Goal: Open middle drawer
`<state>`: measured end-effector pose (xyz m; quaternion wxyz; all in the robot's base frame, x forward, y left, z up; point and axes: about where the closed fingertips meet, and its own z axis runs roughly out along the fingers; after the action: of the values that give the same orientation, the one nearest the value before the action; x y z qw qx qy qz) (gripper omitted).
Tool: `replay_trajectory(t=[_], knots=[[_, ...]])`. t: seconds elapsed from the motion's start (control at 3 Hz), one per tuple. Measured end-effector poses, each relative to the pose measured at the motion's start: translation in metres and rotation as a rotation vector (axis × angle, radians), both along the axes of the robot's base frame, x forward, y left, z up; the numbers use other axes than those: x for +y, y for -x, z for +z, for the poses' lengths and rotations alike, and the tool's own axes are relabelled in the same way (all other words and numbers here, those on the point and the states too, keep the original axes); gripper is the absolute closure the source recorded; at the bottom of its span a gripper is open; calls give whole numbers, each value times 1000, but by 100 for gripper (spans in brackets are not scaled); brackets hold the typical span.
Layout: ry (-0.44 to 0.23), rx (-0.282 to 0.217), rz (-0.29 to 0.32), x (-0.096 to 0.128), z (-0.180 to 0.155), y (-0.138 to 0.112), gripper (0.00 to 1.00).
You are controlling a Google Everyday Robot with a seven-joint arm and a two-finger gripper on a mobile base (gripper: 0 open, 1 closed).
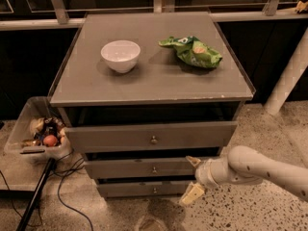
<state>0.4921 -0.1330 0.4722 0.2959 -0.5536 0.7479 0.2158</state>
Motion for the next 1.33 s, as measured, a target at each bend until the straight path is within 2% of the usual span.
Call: replay_trajectory(t=[0.67, 1.33], knots=[[-12, -44, -2, 12, -10, -28, 0], [-11, -80, -42, 6, -26, -45, 0]])
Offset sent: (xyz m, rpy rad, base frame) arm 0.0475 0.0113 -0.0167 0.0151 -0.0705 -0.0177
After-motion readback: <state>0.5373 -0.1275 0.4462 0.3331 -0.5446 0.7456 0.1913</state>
